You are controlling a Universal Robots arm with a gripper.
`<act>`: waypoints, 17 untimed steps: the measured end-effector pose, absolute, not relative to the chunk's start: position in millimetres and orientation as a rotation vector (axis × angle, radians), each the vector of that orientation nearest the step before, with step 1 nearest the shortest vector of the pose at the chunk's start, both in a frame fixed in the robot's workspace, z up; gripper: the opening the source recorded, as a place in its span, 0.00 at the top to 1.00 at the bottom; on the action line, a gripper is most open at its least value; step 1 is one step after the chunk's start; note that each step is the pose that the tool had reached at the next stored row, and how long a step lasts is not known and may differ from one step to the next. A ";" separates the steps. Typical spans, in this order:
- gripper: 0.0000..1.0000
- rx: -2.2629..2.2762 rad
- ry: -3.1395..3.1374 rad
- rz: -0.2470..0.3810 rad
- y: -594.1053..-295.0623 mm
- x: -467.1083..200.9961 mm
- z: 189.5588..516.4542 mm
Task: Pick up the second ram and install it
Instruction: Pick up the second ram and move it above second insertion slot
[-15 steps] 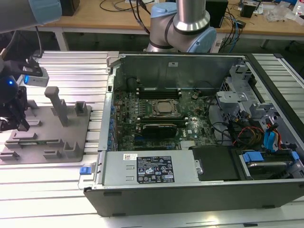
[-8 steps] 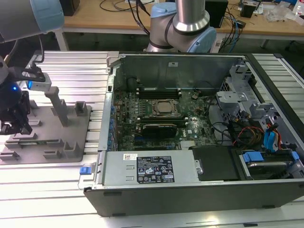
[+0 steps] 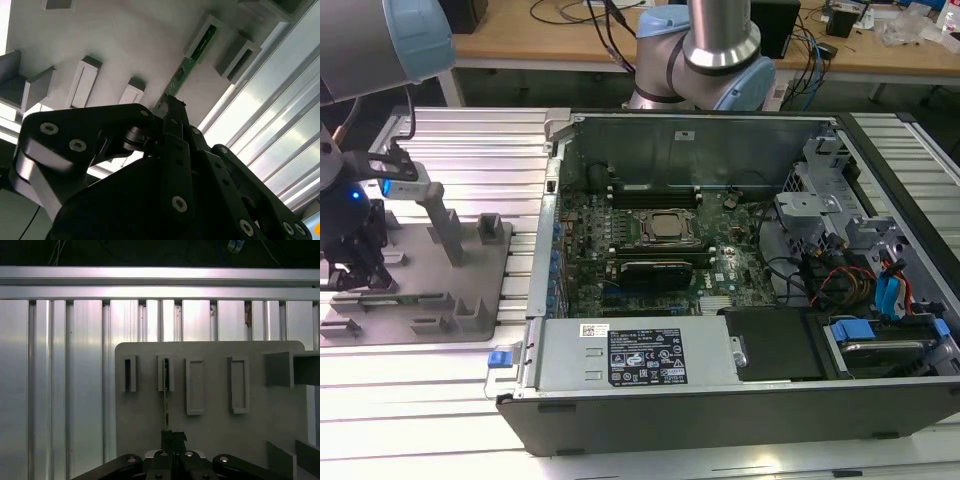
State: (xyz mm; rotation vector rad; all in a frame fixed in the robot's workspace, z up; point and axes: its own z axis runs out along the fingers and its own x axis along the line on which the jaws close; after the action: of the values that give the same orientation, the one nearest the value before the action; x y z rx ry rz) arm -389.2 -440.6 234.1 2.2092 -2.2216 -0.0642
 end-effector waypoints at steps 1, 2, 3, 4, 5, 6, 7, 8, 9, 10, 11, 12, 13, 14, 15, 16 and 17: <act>0.92 2.210 -2.222 -0.063 -440.6 -389.9 232.5; 0.92 2.213 -2.222 -0.060 -440.6 -391.6 230.9; 0.92 2.214 -2.223 -0.058 -440.6 -393.4 230.1; 0.92 2.215 -2.223 -0.057 -440.6 -394.6 229.7; 0.92 2.215 -2.224 -0.056 -440.6 -395.7 229.3; 0.92 2.216 -2.224 -0.054 -440.6 -397.5 228.7; 0.92 2.218 -2.225 -0.052 -440.6 -400.0 227.7; 0.92 2.218 -2.225 -0.050 -440.6 -401.9 226.9; 0.92 2.219 -2.225 -0.049 -440.6 -402.6 225.8; 0.92 2.220 -2.225 -0.049 -440.6 -402.9 224.8; 0.92 2.221 -2.224 -0.049 -440.7 -403.4 223.7; 0.92 2.221 -2.224 -0.049 -440.7 -403.4 223.7; 0.92 2.221 -2.224 -0.049 -440.6 -403.5 223.7; 0.92 2.221 -2.224 -0.049 -440.6 -403.5 223.7; 0.92 2.221 -2.224 -0.049 -440.6 -403.5 223.7; 0.91 2.221 -2.224 -0.049 -440.6 -403.5 223.6; 0.85 2.221 -2.224 -0.049 -440.6 -403.5 223.7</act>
State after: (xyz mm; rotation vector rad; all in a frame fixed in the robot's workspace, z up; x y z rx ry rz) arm -403.5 -440.6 223.7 2.2210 -2.2240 -0.0488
